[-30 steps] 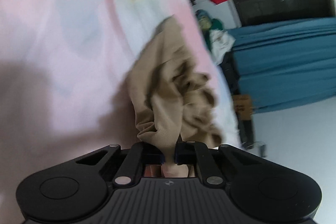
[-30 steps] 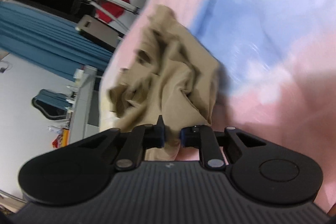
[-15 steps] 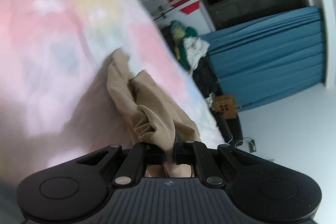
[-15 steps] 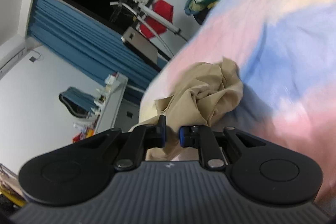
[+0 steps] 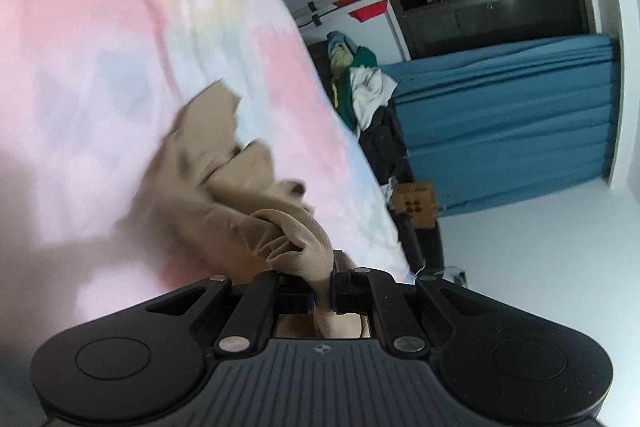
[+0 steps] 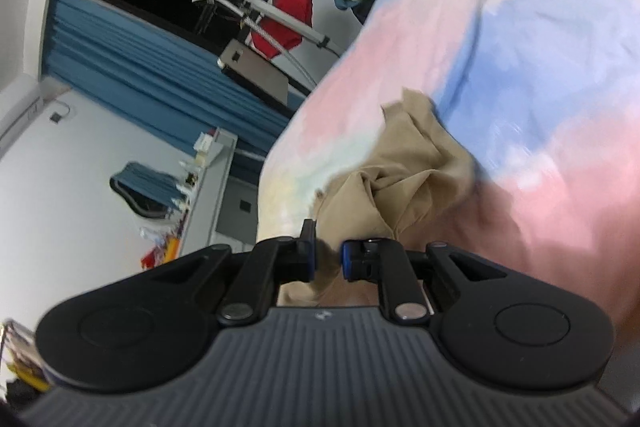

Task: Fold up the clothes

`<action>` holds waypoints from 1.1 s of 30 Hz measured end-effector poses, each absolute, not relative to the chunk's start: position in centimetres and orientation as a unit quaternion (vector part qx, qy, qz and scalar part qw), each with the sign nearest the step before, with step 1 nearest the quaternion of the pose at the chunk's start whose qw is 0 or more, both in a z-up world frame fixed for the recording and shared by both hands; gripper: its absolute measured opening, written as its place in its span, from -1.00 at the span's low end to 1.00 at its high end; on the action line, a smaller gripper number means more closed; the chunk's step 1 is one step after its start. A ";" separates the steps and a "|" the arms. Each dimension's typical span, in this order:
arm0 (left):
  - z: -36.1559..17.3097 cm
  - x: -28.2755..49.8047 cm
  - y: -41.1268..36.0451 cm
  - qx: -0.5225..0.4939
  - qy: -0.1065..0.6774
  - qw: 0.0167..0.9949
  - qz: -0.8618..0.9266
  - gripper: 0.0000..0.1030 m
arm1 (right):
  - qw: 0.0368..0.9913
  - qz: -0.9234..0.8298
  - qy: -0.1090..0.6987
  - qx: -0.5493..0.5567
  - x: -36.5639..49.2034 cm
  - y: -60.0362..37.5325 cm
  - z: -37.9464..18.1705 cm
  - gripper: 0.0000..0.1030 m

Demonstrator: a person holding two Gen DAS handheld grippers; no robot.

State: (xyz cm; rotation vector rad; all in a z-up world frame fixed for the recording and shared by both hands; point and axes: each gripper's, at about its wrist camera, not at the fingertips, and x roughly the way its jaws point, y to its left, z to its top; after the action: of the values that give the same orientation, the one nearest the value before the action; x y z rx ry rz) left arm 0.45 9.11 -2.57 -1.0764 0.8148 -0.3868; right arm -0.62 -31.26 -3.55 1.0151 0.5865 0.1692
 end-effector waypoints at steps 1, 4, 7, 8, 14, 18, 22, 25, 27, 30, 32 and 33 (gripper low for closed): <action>-2.5 2.4 8.5 -0.497 0.374 0.764 -0.173 -0.84 | 0.829 0.077 0.274 0.481 0.7 -31.3 -3.4 -0.71; -3.2 7.3 7.6 -0.499 0.375 0.764 -0.161 -0.82 | 0.824 0.067 0.275 0.490 5.3 -31.4 -3.5 -0.70; -5.0 12.5 6.5 -0.495 0.383 0.765 -0.154 -0.79 | 0.820 0.055 0.283 0.495 9.8 -31.7 -4.8 -0.70; -5.8 14.0 6.3 -0.490 0.387 0.765 -0.156 -0.78 | 0.817 0.051 0.287 0.498 11.3 -31.9 -5.6 -0.70; -9.8 20.3 4.8 -0.434 0.395 0.792 -0.166 -0.74 | 0.805 0.036 0.313 0.502 18.2 -32.9 -11.2 -0.69; -11.5 22.1 4.2 -0.407 0.398 0.806 -0.163 -0.74 | 0.804 0.028 0.331 0.493 21.1 -32.8 -14.2 -0.69; -11.8 22.3 4.0 -0.392 0.393 0.815 -0.164 -0.74 | 0.807 0.036 0.329 0.490 21.6 -32.7 -15.0 -0.69; -10.8 21.6 3.7 -0.373 0.383 0.828 -0.171 -0.67 | 0.808 0.050 0.322 0.491 21.0 -32.9 -14.7 -0.60; -10.0 20.9 3.5 -0.356 0.375 0.838 -0.174 -0.18 | 0.820 0.065 0.311 0.477 20.3 -32.7 -13.6 -0.42; -7.4 18.7 2.7 -0.292 0.330 0.882 -0.167 0.41 | 0.850 0.084 0.276 0.440 18.6 -32.4 -11.2 0.17; -5.9 17.2 1.9 -0.226 0.296 0.914 -0.160 0.55 | 0.872 0.094 0.247 0.411 17.5 -32.2 -9.7 0.43; -5.4 16.7 1.5 -0.196 0.283 0.925 -0.160 0.55 | 0.882 0.101 0.236 0.396 17.0 -32.1 -9.1 0.45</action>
State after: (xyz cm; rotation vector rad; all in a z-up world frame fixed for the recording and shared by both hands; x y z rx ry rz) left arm 16.71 1.46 -5.40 -0.4013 0.5813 -0.3275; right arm 17.02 -32.10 -9.06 0.8251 0.4907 0.2094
